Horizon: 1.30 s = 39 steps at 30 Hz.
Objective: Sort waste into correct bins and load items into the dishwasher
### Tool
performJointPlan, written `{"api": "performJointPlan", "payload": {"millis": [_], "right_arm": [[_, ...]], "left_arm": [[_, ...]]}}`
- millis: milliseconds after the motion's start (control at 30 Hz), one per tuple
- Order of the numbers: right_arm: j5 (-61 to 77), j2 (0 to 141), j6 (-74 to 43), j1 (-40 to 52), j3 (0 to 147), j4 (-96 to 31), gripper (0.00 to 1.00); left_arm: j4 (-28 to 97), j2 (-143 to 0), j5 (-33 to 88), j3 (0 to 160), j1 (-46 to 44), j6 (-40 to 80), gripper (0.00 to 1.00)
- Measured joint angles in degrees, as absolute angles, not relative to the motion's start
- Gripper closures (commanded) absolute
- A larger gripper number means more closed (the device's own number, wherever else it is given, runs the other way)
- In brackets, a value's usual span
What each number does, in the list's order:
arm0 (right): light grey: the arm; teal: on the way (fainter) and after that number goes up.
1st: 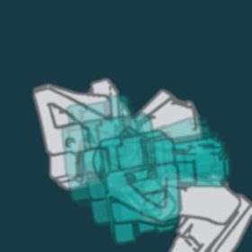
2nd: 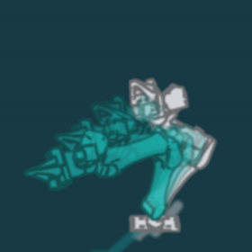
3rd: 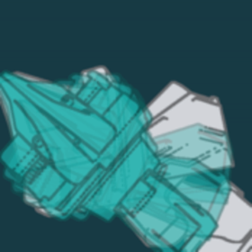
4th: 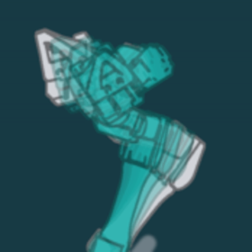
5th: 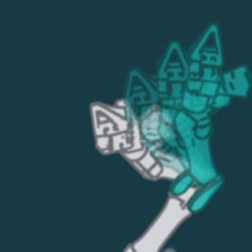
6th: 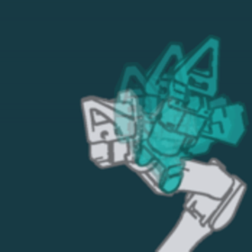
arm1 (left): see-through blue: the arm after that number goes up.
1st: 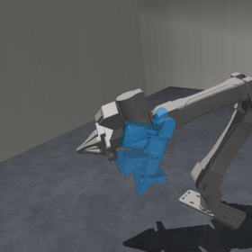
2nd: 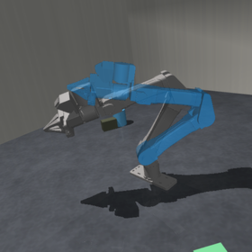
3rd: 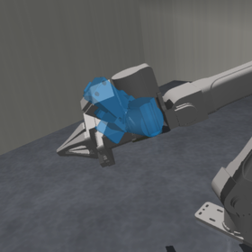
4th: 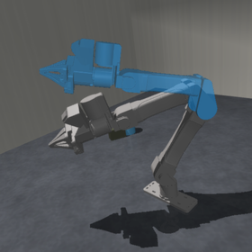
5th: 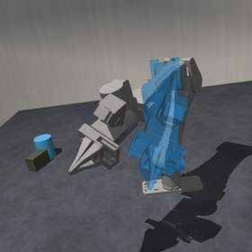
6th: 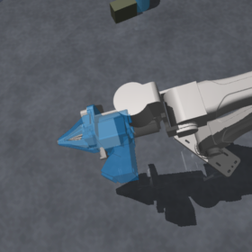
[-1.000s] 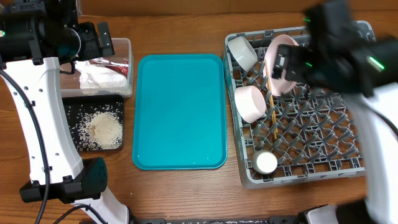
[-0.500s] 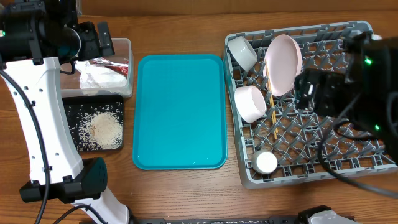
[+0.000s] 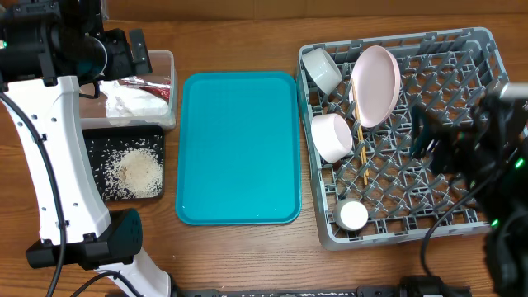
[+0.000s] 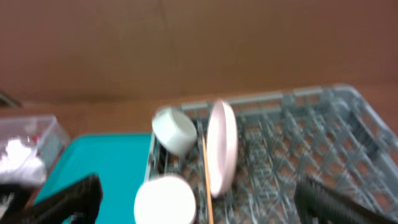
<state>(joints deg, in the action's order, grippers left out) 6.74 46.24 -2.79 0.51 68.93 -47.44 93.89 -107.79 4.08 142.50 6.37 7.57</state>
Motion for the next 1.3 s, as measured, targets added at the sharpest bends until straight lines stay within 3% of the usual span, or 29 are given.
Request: {"api": "performJointPlan", "payload": {"millis": [233, 433, 867, 1300], "right_arm": [[11.73, 26.09, -2.35, -0.51, 32.47, -20.16, 0.00], [12.69, 14.52, -5.50, -0.69, 14.11, -8.75, 0.00], [12.01, 2.87, -6.85, -0.71, 1.08, -4.10, 0.00], [10.46, 0.84, -6.87, -0.71, 1.06, -4.08, 0.00]], "left_arm": [[93.89, -107.79, 4.08, 142.50, 6.37, 7.55, 0.00], [93.84, -107.79, 4.10, 142.50, 6.37, 7.57, 0.00], [93.86, -107.79, 4.08, 142.50, 6.37, 7.57, 0.00], [93.86, -107.79, 4.08, 142.50, 6.37, 7.57, 0.00]]}}
